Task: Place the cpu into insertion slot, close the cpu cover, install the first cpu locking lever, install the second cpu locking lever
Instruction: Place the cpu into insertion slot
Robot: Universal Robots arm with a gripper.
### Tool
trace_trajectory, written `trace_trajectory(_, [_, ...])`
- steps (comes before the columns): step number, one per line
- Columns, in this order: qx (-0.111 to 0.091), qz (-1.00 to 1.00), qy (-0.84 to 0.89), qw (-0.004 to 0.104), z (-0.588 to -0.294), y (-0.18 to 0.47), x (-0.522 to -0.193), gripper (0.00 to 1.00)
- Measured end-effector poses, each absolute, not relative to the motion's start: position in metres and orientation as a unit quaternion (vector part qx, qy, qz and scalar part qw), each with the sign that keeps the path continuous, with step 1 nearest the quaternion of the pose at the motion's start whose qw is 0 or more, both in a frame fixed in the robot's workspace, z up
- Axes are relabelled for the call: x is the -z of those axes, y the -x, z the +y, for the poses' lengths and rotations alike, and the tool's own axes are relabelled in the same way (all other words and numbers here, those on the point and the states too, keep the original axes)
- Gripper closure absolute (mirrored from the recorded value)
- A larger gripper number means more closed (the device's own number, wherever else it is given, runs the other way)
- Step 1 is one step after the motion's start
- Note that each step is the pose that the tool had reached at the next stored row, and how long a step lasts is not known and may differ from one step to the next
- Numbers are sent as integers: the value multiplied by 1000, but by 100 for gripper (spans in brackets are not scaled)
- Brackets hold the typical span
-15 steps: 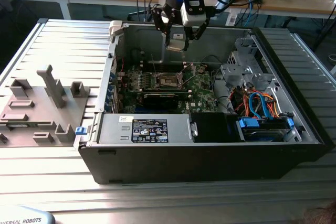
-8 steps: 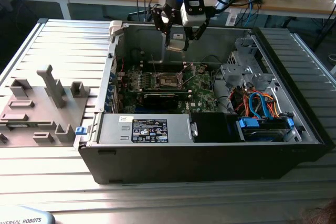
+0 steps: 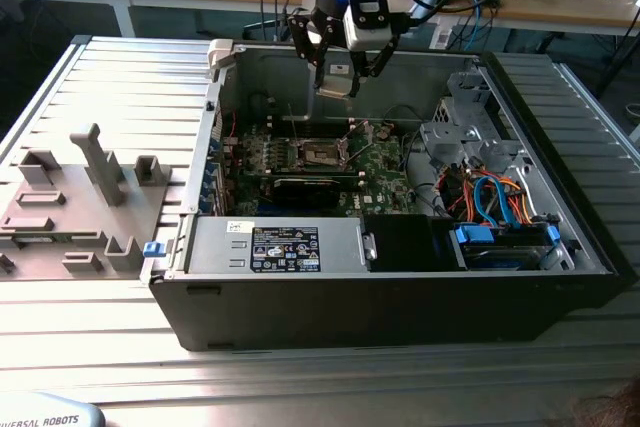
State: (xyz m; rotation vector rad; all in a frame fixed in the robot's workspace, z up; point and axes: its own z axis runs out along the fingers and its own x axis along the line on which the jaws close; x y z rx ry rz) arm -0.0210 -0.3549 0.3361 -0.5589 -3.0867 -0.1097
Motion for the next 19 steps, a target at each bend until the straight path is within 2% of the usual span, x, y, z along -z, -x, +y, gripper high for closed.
trace_trajectory(19, [35,-982,185,1,-355,21,-335,46])
